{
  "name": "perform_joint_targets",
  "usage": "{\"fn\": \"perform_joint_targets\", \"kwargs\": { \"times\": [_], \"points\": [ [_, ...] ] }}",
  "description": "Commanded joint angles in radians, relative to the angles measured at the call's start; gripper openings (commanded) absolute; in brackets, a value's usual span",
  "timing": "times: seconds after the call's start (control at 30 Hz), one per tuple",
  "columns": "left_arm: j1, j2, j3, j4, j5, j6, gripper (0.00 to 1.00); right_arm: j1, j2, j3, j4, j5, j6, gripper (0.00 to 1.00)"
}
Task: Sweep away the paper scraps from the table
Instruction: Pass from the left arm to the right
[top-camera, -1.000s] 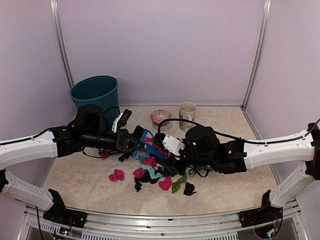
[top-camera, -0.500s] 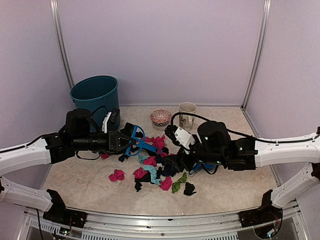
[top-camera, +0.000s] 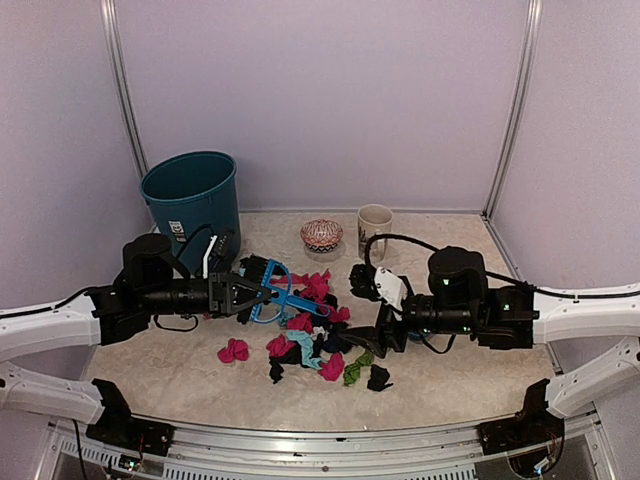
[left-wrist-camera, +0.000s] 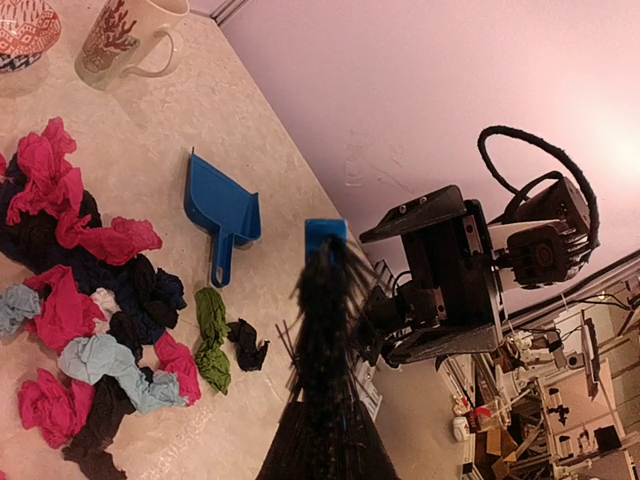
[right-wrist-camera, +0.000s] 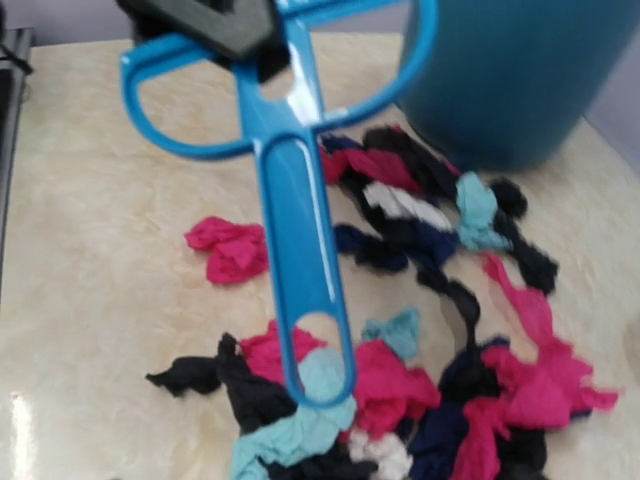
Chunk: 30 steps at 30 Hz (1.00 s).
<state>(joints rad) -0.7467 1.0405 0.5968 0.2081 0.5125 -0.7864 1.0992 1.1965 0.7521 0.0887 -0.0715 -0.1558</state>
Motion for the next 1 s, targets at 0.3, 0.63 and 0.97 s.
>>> {"fn": "perform_joint_targets", "kwargs": {
  "times": [0.3, 0.63, 0.97],
  "points": [
    [-0.05, -0.061, -0.099, 0.363, 0.109, -0.063, 0.0, -0.063, -0.02, -0.04, 0.23, -0.262, 0.02, 0.8],
    [-0.138, -0.101, -0.103, 0.437, -0.002, 0.096, 0.0, -0.069, -0.01, -0.071, 0.507, -0.448, 0.45, 0.78],
    [-0.184, -0.039, -0.113, 0.604, -0.066, 0.145, 0.0, -0.069, 0.008, -0.057, 0.633, -0.445, 0.707, 0.68]
  ]
}}
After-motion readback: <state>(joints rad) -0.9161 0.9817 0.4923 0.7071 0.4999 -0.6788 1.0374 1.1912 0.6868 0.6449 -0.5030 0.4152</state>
